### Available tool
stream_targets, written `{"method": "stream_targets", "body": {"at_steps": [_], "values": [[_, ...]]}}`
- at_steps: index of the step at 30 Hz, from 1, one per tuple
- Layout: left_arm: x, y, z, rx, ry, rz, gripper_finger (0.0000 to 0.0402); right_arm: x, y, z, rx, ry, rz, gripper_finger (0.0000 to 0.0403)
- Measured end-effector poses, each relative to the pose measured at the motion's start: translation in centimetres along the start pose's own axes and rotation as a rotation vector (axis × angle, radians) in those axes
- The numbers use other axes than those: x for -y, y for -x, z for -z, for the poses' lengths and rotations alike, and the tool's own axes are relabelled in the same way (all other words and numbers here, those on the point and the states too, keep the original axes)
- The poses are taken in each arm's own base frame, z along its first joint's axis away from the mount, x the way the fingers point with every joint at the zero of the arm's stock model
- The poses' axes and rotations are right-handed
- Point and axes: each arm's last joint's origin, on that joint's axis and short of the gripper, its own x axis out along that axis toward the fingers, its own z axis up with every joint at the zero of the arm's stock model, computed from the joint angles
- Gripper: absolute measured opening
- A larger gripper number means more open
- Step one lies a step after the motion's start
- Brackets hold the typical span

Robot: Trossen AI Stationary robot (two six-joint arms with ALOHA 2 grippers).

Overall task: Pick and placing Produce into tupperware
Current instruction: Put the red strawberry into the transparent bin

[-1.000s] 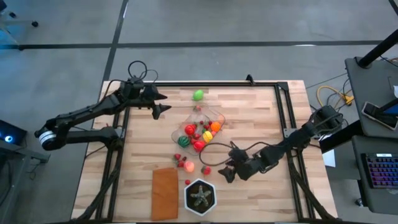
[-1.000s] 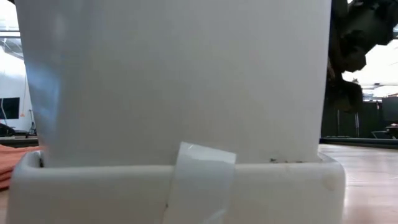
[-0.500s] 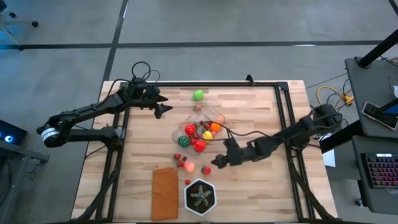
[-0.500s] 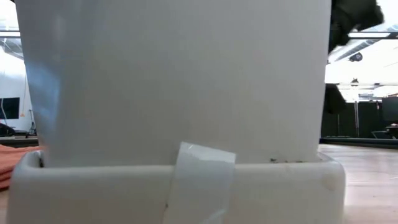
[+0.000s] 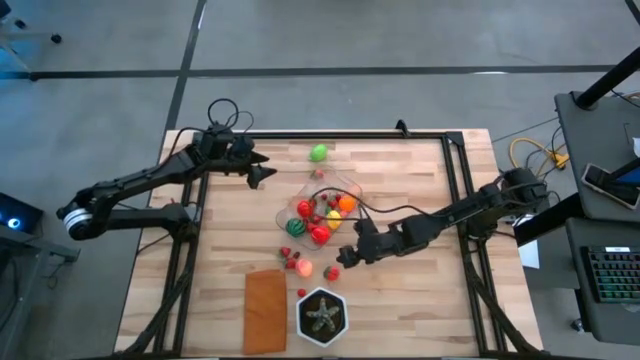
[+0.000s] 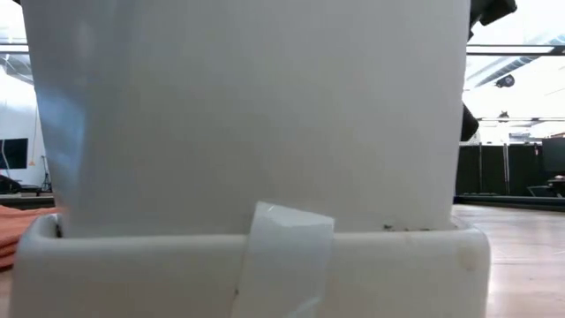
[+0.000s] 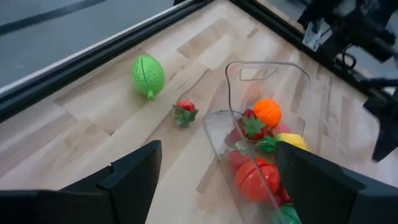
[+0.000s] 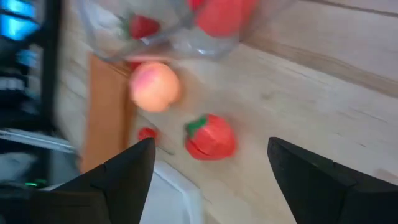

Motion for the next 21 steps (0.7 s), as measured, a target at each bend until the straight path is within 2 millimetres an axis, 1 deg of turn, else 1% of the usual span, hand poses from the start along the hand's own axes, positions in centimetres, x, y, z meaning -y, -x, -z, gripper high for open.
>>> {"method": "stream_targets", "body": {"at_steps": [2,6,10,12,14,17,21], "values": [[0.1,0.2,-0.1,0.007,0.0,0.003,0.0296,-0.5,-0.6,0.0,-0.031,0.017,0.062,0.0302],[0.2,0.4,-0.1,0.014,-0.011,0.005,0.0296,-2.4,-2.4,-0.1,-0.063,0.028,0.126,0.0303],[0.3,0.6,-0.2,0.023,-0.065,0.006,0.0296,-4.7,-3.3,-0.5,-0.09,-0.016,0.126,0.0303],[0.3,0.6,-0.2,0.025,-0.069,0.006,0.0296,-5.5,-3.5,-0.8,-0.123,-0.049,0.152,0.0303],[0.3,0.6,-0.2,0.024,-0.074,0.008,0.0296,-5.5,-3.5,-0.9,-0.149,-0.08,0.23,0.0303],[0.3,0.6,-0.2,0.025,-0.134,0.01,0.0296,-5.8,-3.1,-1.2,-0.153,-0.137,0.315,0.0304],[0.3,0.6,-0.2,0.027,-0.196,0.009,0.0296,-6.2,-2.7,-1.5,-0.146,-0.192,0.368,0.0304]]}}
